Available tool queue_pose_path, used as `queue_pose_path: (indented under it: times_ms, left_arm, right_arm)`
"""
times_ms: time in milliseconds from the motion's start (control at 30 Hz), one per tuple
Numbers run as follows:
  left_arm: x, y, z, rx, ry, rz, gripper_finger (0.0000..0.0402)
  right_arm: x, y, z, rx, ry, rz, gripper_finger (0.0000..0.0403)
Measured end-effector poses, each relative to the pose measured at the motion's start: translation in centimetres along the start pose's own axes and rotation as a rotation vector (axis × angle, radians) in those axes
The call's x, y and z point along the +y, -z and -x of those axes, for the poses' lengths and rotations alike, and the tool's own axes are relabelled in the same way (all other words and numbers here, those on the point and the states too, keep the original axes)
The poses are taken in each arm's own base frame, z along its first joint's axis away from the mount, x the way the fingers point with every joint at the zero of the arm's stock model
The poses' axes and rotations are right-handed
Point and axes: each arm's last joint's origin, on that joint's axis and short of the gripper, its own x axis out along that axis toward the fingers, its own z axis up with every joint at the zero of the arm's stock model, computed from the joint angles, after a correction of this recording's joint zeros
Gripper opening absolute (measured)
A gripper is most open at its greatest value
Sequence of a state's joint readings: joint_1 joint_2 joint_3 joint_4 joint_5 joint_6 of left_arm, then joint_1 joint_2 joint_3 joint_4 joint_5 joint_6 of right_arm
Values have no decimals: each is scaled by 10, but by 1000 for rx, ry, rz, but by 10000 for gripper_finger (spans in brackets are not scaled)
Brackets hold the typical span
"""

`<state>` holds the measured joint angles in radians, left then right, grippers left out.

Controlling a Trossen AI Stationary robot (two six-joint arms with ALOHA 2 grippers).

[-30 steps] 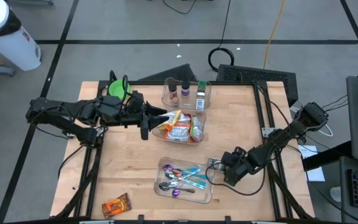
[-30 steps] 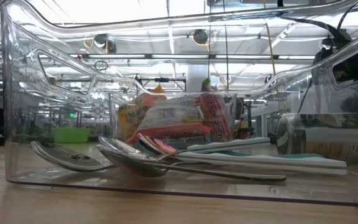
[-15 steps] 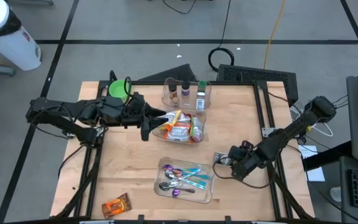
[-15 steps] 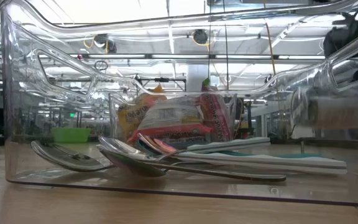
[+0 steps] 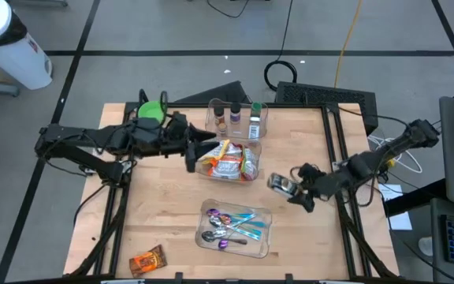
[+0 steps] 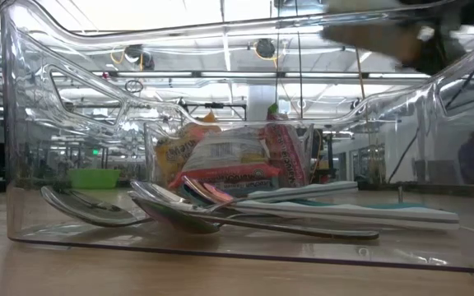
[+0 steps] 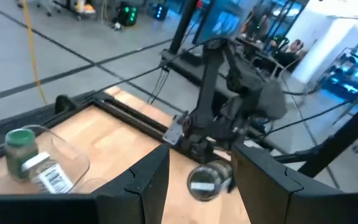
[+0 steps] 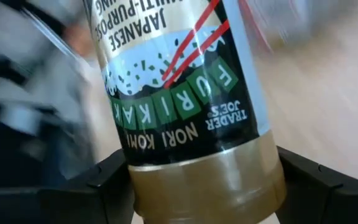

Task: Pick & Place Food Item
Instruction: Put the gold seasoning bottle into the top transparent bin

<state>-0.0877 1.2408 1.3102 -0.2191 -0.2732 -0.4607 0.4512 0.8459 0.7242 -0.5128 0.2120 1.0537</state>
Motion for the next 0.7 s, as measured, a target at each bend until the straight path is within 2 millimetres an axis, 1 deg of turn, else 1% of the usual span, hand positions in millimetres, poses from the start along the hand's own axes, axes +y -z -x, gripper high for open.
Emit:
queue_pose_path:
  times_ms: [133,200,300,367,433,500,600,700]
  left_arm:
    - [15,-4,-19,0,30,41,180]
    - [24,-5,-27,14,46,67,180]
    - [38,-10,-36,17,74,79,180]
    - [46,-16,-41,-12,111,104,181]
    - [53,-22,-43,-30,153,132,189]
    - [59,-29,-43,-52,198,157,203]
    - [67,-35,-45,-63,243,183,237]
    - [73,-37,-46,-41,281,198,275]
  right_arm:
    - [12,-32,1,-225,-164,2,273]
    - [19,-51,4,-325,-190,34,273]
    - [26,-79,13,-421,-141,127,273]
    - [33,-98,21,-471,-103,196,273]
    - [39,-115,26,-500,-55,264,273]
    - [45,-130,31,-523,-14,318,273]
    - [50,-147,32,-524,56,375,273]
    - [54,-160,31,-529,110,402,273]
